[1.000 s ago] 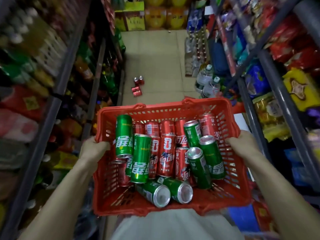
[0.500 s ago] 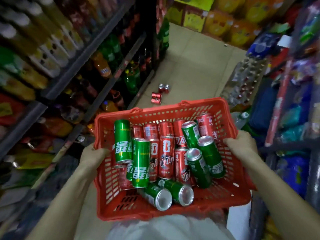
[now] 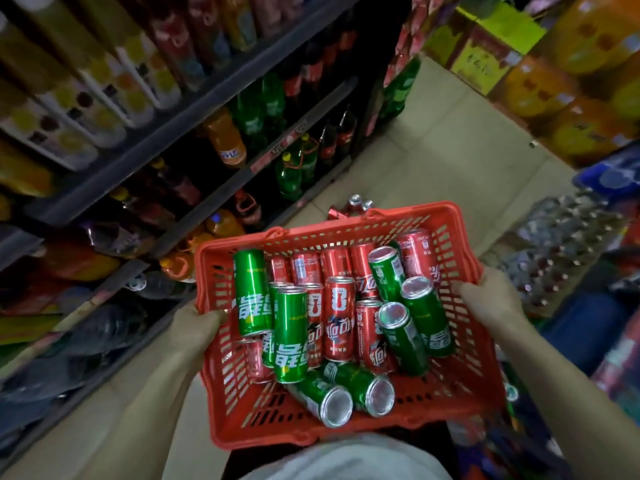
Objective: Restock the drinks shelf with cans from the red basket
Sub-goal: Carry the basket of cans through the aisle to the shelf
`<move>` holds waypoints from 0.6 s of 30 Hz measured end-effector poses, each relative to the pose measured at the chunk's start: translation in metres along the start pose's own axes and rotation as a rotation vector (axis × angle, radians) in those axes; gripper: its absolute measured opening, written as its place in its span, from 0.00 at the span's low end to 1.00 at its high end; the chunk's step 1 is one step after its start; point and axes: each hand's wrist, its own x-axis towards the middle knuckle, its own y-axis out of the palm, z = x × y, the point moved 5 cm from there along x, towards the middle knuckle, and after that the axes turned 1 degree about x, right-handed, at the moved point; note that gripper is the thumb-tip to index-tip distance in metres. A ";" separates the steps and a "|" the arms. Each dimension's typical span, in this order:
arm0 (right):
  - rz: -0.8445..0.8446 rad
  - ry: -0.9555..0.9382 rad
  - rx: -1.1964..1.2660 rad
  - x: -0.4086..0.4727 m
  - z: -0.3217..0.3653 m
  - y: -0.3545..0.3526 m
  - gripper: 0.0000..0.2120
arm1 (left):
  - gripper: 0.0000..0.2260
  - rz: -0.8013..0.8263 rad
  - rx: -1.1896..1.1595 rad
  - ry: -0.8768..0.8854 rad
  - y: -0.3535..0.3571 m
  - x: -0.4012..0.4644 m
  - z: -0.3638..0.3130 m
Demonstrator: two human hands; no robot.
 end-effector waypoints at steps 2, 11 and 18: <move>0.031 -0.045 -0.001 0.034 0.022 0.005 0.08 | 0.10 -0.038 -0.007 -0.018 0.015 0.013 -0.007; 0.215 -0.275 0.003 0.242 0.070 0.116 0.12 | 0.11 -0.181 -0.211 -0.113 0.097 0.117 0.032; 0.257 -0.412 -0.099 0.351 0.101 0.251 0.13 | 0.09 -0.203 -0.274 -0.157 0.161 0.244 0.122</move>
